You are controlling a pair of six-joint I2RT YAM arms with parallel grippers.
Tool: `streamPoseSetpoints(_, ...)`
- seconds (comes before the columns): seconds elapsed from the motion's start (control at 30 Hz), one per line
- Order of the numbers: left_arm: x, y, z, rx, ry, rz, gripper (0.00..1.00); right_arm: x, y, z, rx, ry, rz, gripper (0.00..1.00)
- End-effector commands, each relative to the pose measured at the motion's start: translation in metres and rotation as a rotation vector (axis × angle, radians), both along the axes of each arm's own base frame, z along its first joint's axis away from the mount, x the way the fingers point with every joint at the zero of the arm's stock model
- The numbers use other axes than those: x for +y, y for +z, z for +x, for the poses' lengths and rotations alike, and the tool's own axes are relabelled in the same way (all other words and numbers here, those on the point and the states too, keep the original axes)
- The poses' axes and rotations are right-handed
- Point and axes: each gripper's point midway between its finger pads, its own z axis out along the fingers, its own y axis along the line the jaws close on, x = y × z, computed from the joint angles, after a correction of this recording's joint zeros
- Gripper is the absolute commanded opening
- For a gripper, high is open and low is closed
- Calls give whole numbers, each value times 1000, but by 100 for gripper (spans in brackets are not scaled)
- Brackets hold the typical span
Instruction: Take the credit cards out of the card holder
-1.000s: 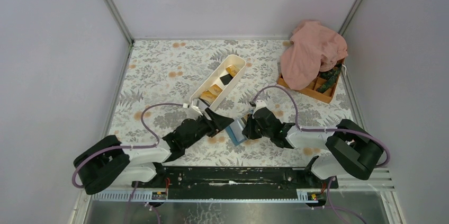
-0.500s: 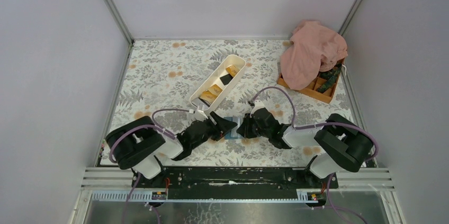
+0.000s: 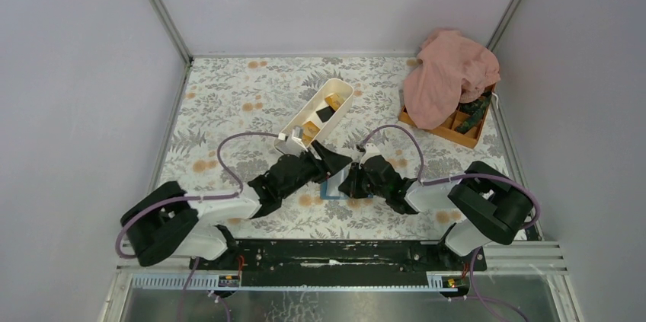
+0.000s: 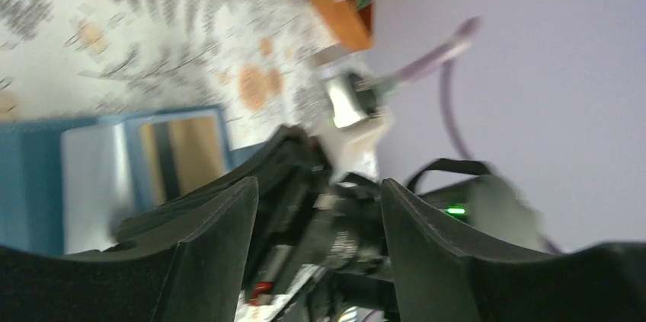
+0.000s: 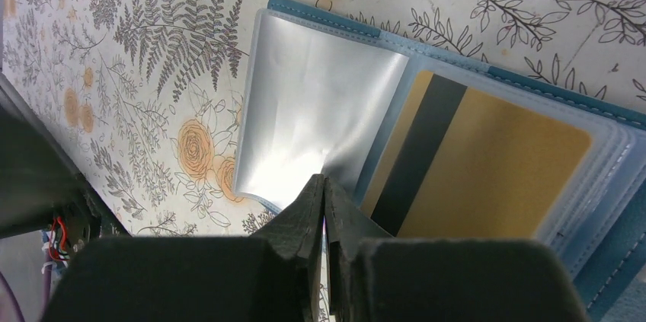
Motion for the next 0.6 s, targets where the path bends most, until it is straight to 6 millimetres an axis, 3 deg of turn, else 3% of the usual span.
streamPoseSetpoints(0.0, -9, -53, -14, 88, -80, 85, 68, -15, -25, -18, 63, 16, -85, 8)
streamPoseSetpoints(0.33, -4, -87, -6, 157, -23, 97, 68, -14, -23, -20, 57, 22, -58, 9)
streamPoseSetpoints(0.47, 17, -69, -3, 133, 28, -87, 67, -15, -22, -22, 59, 14, -46, 9)
streamPoseSetpoints(0.57, 20, -70, 0, 138, 23, -90, 68, -17, -24, -22, 63, 14, -51, 10)
